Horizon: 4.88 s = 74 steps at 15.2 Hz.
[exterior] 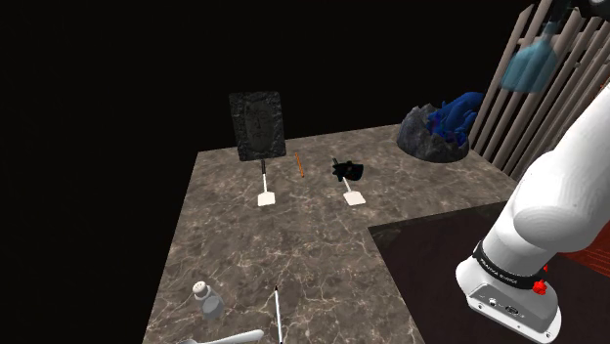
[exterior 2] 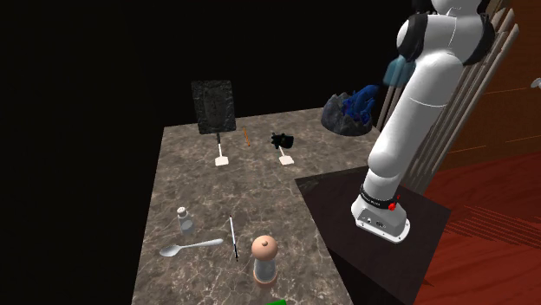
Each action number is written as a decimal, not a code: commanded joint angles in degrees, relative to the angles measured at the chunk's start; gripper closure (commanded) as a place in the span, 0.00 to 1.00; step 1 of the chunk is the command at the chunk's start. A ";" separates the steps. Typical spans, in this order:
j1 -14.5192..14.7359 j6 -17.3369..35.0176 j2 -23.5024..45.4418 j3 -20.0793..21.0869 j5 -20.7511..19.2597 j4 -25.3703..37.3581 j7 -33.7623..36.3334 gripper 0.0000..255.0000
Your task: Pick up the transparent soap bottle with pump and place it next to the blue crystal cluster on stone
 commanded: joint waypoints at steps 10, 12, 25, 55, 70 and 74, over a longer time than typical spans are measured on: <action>-1.34 8.51 -9.47 6.79 -7.19 -14.36 6.54 1.00; -1.70 9.97 -10.52 7.40 -7.89 -16.60 7.27 1.00; -3.55 19.39 -14.73 8.70 -10.91 -29.31 10.35 1.00; -2.43 42.92 -11.83 0.69 -12.00 -49.96 11.09 1.00; -3.11 38.80 -13.27 2.79 -12.33 -47.09 11.57 0.00; -3.40 35.24 -14.09 4.32 -12.29 -44.31 11.75 0.00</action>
